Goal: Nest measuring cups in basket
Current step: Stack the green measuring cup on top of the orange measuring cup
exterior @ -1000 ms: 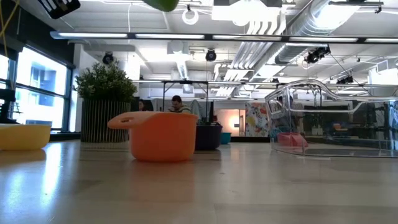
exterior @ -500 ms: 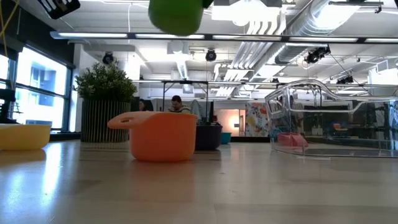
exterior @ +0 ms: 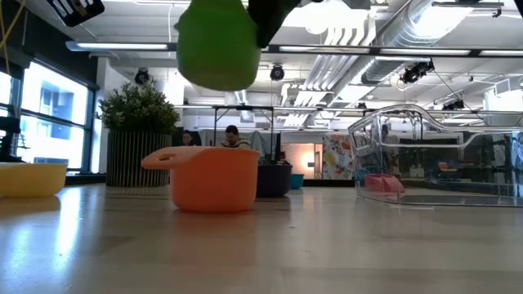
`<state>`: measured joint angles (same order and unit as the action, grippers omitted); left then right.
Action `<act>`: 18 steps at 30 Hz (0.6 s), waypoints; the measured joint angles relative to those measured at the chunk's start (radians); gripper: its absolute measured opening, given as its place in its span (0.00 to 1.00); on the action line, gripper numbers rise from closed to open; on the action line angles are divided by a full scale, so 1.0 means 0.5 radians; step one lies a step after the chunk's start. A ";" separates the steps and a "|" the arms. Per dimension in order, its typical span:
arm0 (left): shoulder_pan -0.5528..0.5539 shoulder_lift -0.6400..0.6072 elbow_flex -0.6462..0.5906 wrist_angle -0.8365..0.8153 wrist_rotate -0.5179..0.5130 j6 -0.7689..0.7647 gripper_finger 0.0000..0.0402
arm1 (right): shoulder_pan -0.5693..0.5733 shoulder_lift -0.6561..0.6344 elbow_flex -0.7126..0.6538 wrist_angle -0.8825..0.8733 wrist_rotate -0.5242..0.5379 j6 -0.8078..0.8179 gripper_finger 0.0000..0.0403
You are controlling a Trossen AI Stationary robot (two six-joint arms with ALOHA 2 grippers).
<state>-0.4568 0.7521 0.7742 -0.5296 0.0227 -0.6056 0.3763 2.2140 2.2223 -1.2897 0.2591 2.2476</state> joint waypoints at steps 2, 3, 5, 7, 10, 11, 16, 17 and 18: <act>-0.001 0.000 0.000 0.001 0.000 0.000 0.22 | 0.001 0.025 0.000 0.008 0.001 0.007 0.00; 0.000 0.000 0.000 0.000 0.000 0.000 0.22 | 0.000 0.038 0.000 0.022 0.004 0.007 0.00; 0.000 0.000 0.000 0.001 0.000 0.000 0.22 | -0.002 0.061 0.000 0.045 0.013 0.007 0.00; 0.000 0.000 0.000 0.000 0.000 0.000 0.22 | -0.007 0.078 0.000 0.072 0.068 0.011 0.00; -0.001 0.000 0.000 0.001 0.000 0.000 0.22 | -0.010 0.091 0.000 0.080 0.110 0.047 0.00; -0.001 0.001 0.000 0.001 0.000 0.000 0.22 | -0.010 0.098 0.000 0.082 0.119 0.065 0.00; 0.000 0.001 0.000 -0.003 0.000 0.000 0.22 | -0.006 0.164 -0.001 0.112 0.129 0.133 0.00; -0.001 0.000 0.000 0.000 0.000 0.000 0.22 | -0.005 0.180 -0.001 0.130 0.132 0.145 0.00; -0.001 0.001 0.000 0.000 0.000 0.000 0.22 | -0.005 0.197 -0.001 0.138 0.132 0.154 0.00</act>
<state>-0.4572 0.7525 0.7742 -0.5296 0.0227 -0.6056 0.3738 2.3128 2.2219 -1.2209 0.3252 2.3245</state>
